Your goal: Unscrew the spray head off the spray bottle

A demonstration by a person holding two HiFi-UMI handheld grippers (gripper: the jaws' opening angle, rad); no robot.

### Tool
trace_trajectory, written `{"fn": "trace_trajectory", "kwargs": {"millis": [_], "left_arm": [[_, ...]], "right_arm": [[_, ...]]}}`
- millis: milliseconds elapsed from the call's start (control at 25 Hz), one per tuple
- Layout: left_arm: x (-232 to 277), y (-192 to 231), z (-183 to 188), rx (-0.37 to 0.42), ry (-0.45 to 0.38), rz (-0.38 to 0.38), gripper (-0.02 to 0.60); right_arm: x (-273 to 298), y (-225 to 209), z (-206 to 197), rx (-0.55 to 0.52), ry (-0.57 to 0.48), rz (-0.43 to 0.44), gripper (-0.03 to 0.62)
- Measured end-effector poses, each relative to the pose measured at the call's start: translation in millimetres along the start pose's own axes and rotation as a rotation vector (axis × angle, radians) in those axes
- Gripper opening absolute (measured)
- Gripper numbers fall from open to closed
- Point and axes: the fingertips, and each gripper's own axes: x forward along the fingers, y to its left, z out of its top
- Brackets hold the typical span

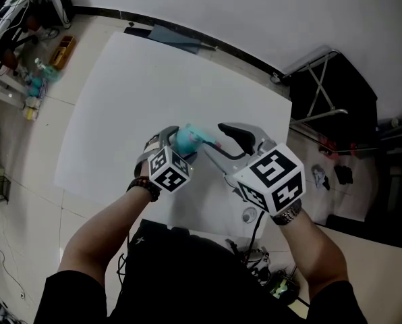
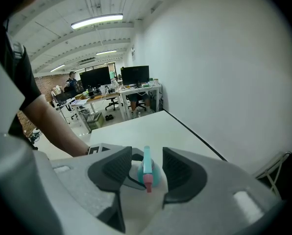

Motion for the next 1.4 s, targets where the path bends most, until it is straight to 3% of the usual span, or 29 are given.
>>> {"fn": "trace_trajectory", "kwargs": {"millis": [280,760,1120,1400], "left_arm": [[-3.0,-2.2,-2.2,0.047,0.030,0.005,0.405],[-23.8,-9.3,-0.5,0.223,0.093,0.057,0.393],[-48.5,-11.9,-11.3,0.376,0.199,0.115,0.391],[-66.7,-13.5,-8.9,0.502,0.284,0.181,0.391]], "right_arm": [[0.5,3.8,-3.7,-0.026,0.022,0.023,0.181],[-4.9,10.2,-31.5,-0.081,0.106,0.067,0.201],[-2.3,27.5,-52.1,-0.107,0.151,0.118,0.201],[-0.5,38.6,-68.9,-0.069,0.164,0.164,0.201]]}}
